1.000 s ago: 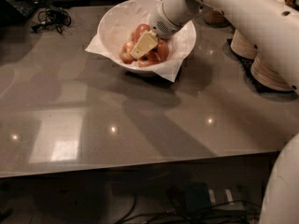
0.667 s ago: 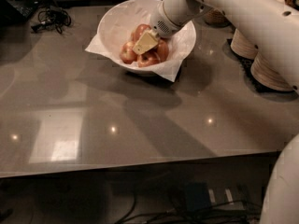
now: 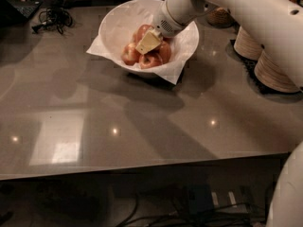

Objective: Pick apple from white bowl

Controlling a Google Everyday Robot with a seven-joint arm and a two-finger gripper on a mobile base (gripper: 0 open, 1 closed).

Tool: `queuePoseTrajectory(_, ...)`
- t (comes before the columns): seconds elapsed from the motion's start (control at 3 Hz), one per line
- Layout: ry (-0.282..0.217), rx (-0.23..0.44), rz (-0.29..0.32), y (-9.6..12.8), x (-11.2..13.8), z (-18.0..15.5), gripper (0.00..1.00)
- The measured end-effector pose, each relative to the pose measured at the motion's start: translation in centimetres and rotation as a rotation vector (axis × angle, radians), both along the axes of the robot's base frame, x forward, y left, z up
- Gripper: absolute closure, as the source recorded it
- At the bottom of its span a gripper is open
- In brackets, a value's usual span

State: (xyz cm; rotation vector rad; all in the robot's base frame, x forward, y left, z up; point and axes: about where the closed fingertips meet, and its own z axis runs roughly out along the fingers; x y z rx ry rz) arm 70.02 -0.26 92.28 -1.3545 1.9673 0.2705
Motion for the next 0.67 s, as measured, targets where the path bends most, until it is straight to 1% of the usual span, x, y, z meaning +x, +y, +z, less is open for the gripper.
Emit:
queuePoseTrajectory(0.33, -0.025, -0.005, 0.027, 0.1, -0.8, 1.6, 1.0)
queuePoseTrajectory(0.67, -0.061, -0.029, 0.082, -0.2, -2.3, 4.0, 1.0)
